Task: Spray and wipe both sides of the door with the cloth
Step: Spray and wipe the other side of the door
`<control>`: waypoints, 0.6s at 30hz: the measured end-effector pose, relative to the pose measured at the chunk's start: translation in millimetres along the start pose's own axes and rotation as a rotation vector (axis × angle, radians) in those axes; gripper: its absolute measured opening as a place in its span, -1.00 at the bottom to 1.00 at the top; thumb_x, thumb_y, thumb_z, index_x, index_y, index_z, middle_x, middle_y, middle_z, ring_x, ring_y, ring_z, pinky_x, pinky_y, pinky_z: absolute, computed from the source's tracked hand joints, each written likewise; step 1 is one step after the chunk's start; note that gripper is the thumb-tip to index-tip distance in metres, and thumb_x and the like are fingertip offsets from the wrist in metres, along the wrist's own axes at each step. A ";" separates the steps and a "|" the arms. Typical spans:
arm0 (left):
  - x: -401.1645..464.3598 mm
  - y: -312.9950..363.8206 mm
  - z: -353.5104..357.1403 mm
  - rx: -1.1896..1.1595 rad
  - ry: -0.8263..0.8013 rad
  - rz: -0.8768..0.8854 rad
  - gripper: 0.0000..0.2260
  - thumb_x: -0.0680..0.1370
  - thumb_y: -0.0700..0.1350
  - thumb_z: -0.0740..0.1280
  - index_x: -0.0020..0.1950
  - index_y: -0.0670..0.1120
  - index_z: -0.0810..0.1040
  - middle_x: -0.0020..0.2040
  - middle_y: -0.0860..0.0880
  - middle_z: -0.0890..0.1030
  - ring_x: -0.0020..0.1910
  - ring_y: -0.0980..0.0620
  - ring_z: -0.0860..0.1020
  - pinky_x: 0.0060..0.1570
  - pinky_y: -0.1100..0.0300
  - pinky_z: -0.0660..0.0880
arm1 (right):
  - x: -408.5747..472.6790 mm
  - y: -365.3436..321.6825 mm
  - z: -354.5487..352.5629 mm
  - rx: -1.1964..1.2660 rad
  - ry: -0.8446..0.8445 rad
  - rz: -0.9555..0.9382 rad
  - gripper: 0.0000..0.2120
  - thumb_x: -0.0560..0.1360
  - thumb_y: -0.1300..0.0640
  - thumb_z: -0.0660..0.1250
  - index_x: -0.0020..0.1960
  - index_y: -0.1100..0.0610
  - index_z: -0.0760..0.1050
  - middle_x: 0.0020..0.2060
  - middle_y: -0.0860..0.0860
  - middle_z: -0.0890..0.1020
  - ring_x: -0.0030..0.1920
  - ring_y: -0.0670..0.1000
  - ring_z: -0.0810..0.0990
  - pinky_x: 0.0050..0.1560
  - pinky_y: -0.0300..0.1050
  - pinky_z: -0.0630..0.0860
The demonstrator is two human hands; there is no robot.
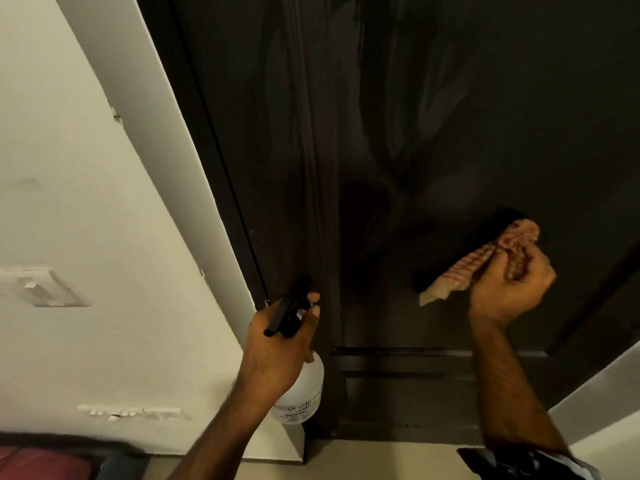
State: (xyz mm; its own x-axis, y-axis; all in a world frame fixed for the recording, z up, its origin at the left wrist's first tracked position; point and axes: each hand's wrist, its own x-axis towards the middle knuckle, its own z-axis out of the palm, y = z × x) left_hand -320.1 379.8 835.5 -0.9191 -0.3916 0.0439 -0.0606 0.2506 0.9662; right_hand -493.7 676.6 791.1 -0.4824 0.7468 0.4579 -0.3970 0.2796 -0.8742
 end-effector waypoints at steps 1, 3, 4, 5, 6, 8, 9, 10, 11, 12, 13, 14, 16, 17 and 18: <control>0.5 0.0 0.2 -0.019 0.002 -0.002 -0.85 0.56 0.05 0.44 0.09 0.08 0.68 -0.07 -0.01 0.74 -0.33 0.08 0.73 -0.37 0.30 0.64 | -3.6 9.3 -3.1 0.012 0.031 0.068 -0.62 0.52 0.26 0.37 0.32 0.29 0.58 0.20 0.35 0.56 0.22 0.02 0.56 0.30 -0.32 0.45; 1.9 -1.1 3.3 -0.041 0.005 0.001 -0.91 0.59 -0.02 0.45 0.08 0.08 0.69 -0.17 0.04 0.73 -0.39 0.04 0.70 -0.38 0.27 0.63 | -15.6 22.0 -5.8 -0.014 0.069 0.182 -0.60 0.53 0.17 0.34 0.36 0.23 0.56 0.22 0.31 0.58 0.25 0.14 0.58 0.31 -0.24 0.47; 2.9 -2.5 5.7 -0.036 0.013 -0.002 -0.88 0.59 -0.02 0.45 0.11 0.05 0.70 -0.22 0.05 0.72 -0.40 0.02 0.69 -0.37 0.26 0.63 | -24.7 27.6 -5.1 -0.052 0.073 0.240 -0.58 0.54 0.11 0.32 0.36 0.21 0.55 0.23 0.29 0.59 0.26 0.19 0.58 0.31 -0.17 0.46; 3.3 -3.1 7.8 -0.025 0.026 -0.011 -0.85 0.59 -0.01 0.45 0.14 0.03 0.70 -0.25 0.06 0.72 -0.42 0.03 0.68 -0.38 0.28 0.62 | -37.2 30.6 -3.5 -0.094 0.065 0.295 -0.57 0.55 0.05 0.29 0.37 0.20 0.54 0.24 0.29 0.59 0.27 0.24 0.58 0.31 -0.07 0.46; 4.3 -3.6 9.9 -0.010 0.034 -0.013 -0.84 0.60 0.00 0.45 0.16 0.02 0.69 -0.25 0.05 0.72 -0.43 0.04 0.68 -0.39 0.32 0.60 | -51.3 31.6 -0.6 -0.132 0.048 0.340 -0.57 0.56 0.02 0.28 0.36 0.19 0.53 0.23 0.29 0.59 0.26 0.28 0.58 0.30 0.02 0.47; 4.4 -5.1 13.2 0.005 0.019 -0.015 -0.81 0.60 0.02 0.45 0.20 0.04 0.64 -0.16 0.01 0.72 -0.43 0.10 0.68 -0.42 0.40 0.56 | -84.1 29.2 6.5 -0.196 -0.061 0.386 -0.66 0.59 0.06 0.32 0.31 0.19 0.51 0.20 0.30 0.59 0.22 0.33 0.58 0.25 0.14 0.48; 4.5 -4.5 13.9 0.003 0.010 -0.016 -0.79 0.60 0.01 0.45 0.22 0.04 0.62 -0.13 -0.01 0.72 -0.44 0.12 0.68 -0.43 0.42 0.55 | -99.4 26.4 10.7 -0.212 -0.143 0.395 -0.72 0.60 0.11 0.36 0.27 0.19 0.52 0.17 0.29 0.60 0.19 0.34 0.60 0.21 0.14 0.50; 4.2 -5.9 14.0 0.002 0.004 -0.020 -0.78 0.60 0.02 0.45 0.23 0.04 0.61 -0.12 -0.02 0.72 -0.43 0.14 0.68 -0.43 0.45 0.54 | -114.0 27.6 14.1 -0.216 -0.237 0.398 -0.78 0.60 0.16 0.40 0.22 0.17 0.53 0.13 0.26 0.62 0.15 0.32 0.62 0.15 0.11 0.52; 3.9 -7.2 13.7 0.008 -0.004 -0.021 -0.76 0.60 0.04 0.45 0.25 0.03 0.61 -0.13 -0.03 0.72 -0.42 0.13 0.68 -0.43 0.47 0.52 | -125.3 25.4 16.8 -0.211 -0.338 0.404 -0.82 0.59 0.18 0.42 0.18 0.14 0.55 0.10 0.21 0.64 0.11 0.29 0.64 0.09 0.02 0.53; 4.0 -8.5 12.8 0.021 -0.006 -0.025 -0.72 0.59 0.06 0.44 0.27 0.02 0.61 -0.14 -0.04 0.72 -0.39 0.12 0.70 -0.42 0.49 0.51 | -135.5 22.8 19.2 -0.188 -0.434 0.417 -0.83 0.58 0.19 0.45 0.16 0.10 0.57 0.07 0.16 0.65 0.09 0.24 0.66 0.04 -0.05 0.52; 3.9 -9.2 11.5 0.038 -0.009 -0.031 -0.67 0.59 0.09 0.44 0.30 0.00 0.61 -0.17 -0.05 0.72 -0.37 0.10 0.71 -0.40 0.50 0.51 | -143.0 17.3 20.7 -0.152 -0.525 0.439 -0.82 0.57 0.20 0.47 0.15 0.05 0.58 0.06 0.10 0.66 0.07 0.18 0.68 0.00 -0.11 0.55; 3.7 -10.7 10.5 0.049 -0.017 -0.039 -0.62 0.58 0.10 0.43 0.34 -0.02 0.59 -0.18 -0.06 0.71 -0.35 0.11 0.71 -0.39 0.48 0.52 | -148.5 8.1 21.3 -0.087 -0.601 0.471 -0.80 0.57 0.20 0.49 0.14 0.01 0.59 0.06 0.05 0.68 0.06 0.12 0.70 -0.05 -0.20 0.58; 1.7 -14.2 10.5 0.018 -0.040 -0.039 -0.55 0.58 0.10 0.42 0.41 -0.05 0.54 -0.12 -0.06 0.71 -0.30 0.16 0.71 -0.39 0.41 0.55 | -156.1 -17.1 20.9 0.082 -0.750 0.508 -0.84 0.57 0.21 0.49 0.11 0.02 0.63 0.00 0.00 0.74 0.03 0.05 0.73 -0.07 -0.30 0.62; -0.5 -15.2 11.2 0.009 -0.041 -0.030 -0.55 0.58 0.09 0.41 0.42 -0.05 0.53 -0.05 -0.04 0.71 -0.26 0.20 0.71 -0.39 0.39 0.56 | -159.0 -29.9 19.9 0.145 -0.835 0.497 -0.87 0.59 0.21 0.47 0.11 0.04 0.65 -0.02 0.00 0.76 0.03 0.04 0.74 -0.03 -0.24 0.65; -3.4 -15.4 12.2 0.008 -0.029 -0.020 -0.58 0.59 0.05 0.40 0.42 -0.04 0.52 0.01 -0.01 0.71 -0.21 0.23 0.71 -0.39 0.38 0.57 | -161.3 -43.6 18.4 0.199 -0.935 0.494 -0.87 0.60 0.20 0.46 0.12 0.04 0.66 -0.01 0.01 0.77 0.04 0.03 0.75 0.01 -0.17 0.67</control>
State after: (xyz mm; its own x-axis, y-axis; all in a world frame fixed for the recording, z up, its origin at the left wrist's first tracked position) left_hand -320.8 388.1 817.4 -0.9286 -0.3707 0.0175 -0.0819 0.2505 0.9646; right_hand -413.0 532.8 758.3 -0.9965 -0.0313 0.0770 -0.0738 -0.0929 -0.9929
